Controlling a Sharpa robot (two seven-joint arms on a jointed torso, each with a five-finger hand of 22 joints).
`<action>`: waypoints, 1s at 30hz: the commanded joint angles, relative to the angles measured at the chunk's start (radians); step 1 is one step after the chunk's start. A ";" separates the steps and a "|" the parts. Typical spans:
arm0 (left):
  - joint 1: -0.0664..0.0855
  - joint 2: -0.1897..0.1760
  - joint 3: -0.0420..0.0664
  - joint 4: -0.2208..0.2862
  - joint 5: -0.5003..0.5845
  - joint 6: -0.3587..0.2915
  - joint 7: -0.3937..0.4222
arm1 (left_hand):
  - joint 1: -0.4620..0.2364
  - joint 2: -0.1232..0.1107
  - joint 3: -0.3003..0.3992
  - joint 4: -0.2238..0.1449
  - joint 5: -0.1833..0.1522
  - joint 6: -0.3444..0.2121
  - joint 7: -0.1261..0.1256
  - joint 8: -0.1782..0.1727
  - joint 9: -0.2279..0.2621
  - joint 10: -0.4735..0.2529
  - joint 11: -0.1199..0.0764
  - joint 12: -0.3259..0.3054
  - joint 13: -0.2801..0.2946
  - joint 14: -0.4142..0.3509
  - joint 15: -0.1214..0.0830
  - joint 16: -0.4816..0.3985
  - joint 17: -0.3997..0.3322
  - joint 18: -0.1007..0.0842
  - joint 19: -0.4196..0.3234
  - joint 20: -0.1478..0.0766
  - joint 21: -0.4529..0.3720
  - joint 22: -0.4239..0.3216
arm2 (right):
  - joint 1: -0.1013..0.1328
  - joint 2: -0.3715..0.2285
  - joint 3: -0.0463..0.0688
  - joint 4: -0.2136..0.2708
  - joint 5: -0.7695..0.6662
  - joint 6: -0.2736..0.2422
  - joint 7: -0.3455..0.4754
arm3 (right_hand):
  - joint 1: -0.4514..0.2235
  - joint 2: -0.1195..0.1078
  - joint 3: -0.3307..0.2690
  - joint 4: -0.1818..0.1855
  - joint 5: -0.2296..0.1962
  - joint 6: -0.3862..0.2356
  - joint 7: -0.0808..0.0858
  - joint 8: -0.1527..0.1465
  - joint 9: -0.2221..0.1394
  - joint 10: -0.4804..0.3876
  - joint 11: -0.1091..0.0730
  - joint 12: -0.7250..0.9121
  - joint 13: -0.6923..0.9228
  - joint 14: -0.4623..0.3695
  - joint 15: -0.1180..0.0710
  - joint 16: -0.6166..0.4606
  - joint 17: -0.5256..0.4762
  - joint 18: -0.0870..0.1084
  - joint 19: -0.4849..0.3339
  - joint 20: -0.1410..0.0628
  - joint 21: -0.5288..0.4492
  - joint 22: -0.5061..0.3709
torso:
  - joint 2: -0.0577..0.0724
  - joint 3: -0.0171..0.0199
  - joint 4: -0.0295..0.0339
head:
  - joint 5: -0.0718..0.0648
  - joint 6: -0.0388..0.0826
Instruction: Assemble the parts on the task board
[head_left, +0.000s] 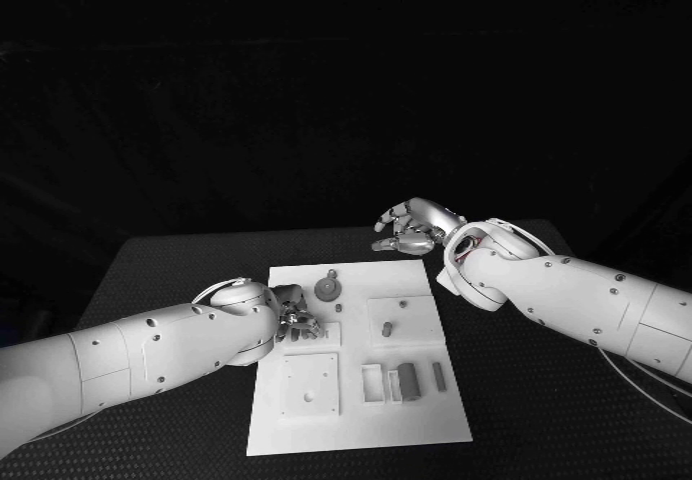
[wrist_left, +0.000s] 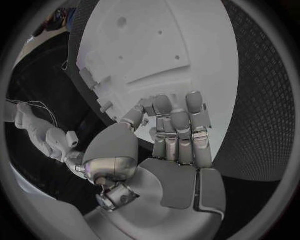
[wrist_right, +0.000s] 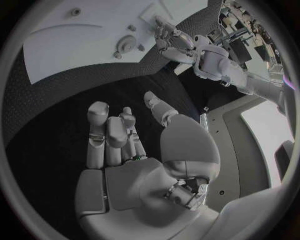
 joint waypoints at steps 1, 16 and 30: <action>-0.002 0.005 -0.002 -0.002 -0.020 0.007 0.005 | 0.046 0.034 0.000 -0.004 0.003 0.003 0.003 -0.002 0.000 -0.007 -0.003 0.003 0.000 -0.001 -0.006 0.006 -0.001 -0.014 0.001 -0.009 0.003 0.021 | 0.000 0.001 0.000 0.001 -0.001 0.010 0.005 | -0.008 0.000 0.002 0.006 0.004 -0.014 0.020 -0.002 0.000 -0.005 0.001 0.002 -0.001 -0.001 0.004 -0.005 0.001 0.063 0.000 -0.008 -0.003 0.014 | 0.000 0.0000 0.0007 | 0.000 0.000; -0.005 0.008 -0.009 -0.004 -0.031 0.004 0.007 | 0.045 0.015 -0.010 -0.002 0.003 0.004 0.003 -0.003 -0.001 -0.008 -0.002 0.003 -0.001 -0.002 -0.006 0.006 -0.004 -0.014 0.000 -0.007 0.002 0.020 | 0.000 0.000 0.000 0.001 -0.001 0.011 0.005 | -0.009 -0.001 0.002 0.007 0.004 -0.015 0.020 -0.002 0.000 -0.005 0.001 0.002 -0.001 -0.001 0.004 -0.005 0.001 0.063 0.000 -0.008 -0.004 0.014 | 0.000 0.0007 -0.0003 | 0.000 -0.002; -0.006 0.010 -0.012 -0.006 -0.026 -0.003 0.009 | 0.046 0.015 -0.010 -0.001 0.003 0.005 0.003 -0.003 -0.001 -0.007 -0.002 0.004 -0.001 -0.002 -0.006 0.007 -0.004 -0.014 0.001 -0.008 0.002 0.019 | 0.000 -0.001 0.000 0.002 0.000 0.012 0.005 | -0.010 -0.001 0.002 0.009 0.004 -0.015 0.020 -0.002 0.000 -0.005 0.001 0.002 -0.002 -0.001 0.004 -0.005 0.001 0.063 0.000 -0.008 -0.004 0.014 | 0.000 0.0008 0.0001 | -0.001 -0.003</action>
